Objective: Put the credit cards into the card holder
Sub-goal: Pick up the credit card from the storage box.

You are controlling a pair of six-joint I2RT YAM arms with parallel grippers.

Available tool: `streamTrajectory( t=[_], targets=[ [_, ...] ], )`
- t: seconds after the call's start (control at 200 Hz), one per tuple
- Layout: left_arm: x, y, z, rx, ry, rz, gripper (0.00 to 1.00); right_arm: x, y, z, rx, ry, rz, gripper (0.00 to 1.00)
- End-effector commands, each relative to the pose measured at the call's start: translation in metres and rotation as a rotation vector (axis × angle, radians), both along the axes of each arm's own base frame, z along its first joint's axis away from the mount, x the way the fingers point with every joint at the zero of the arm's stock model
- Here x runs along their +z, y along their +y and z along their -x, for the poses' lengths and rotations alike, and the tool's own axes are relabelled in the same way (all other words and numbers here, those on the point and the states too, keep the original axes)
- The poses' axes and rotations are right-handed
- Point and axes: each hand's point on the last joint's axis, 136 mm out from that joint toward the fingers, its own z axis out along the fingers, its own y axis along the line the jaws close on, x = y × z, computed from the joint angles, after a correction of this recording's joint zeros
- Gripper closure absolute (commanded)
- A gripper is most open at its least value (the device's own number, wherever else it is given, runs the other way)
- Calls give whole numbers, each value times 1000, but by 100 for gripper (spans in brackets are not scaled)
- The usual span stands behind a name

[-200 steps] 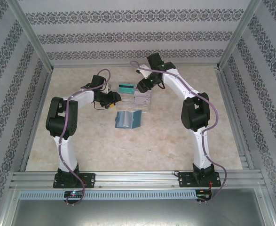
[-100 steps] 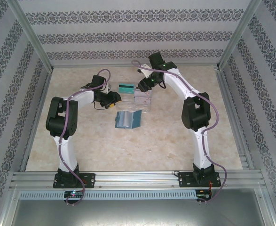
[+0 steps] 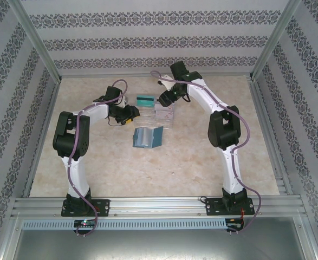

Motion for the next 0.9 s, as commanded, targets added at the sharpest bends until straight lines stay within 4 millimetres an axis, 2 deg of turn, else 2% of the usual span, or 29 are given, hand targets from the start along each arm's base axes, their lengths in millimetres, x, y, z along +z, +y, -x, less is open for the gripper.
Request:
streamTrajectory(
  t=[0.0,0.23,0.37,0.894],
  targets=[
    [2,-8,1,-31,-1,-2,50,-7,0,0,4,9,23,33],
    [2,-8,1,-31,1,-1,50,20,-3,-5,-18,-38,-20,42],
    [2,-9,1,-32,-1,0,50,35,-4,-8,-32,-67,-52,43],
    [4,-10,1,-34,-3,-1,50,55,-8,-16,-69,-96,-124,49]
  ],
)
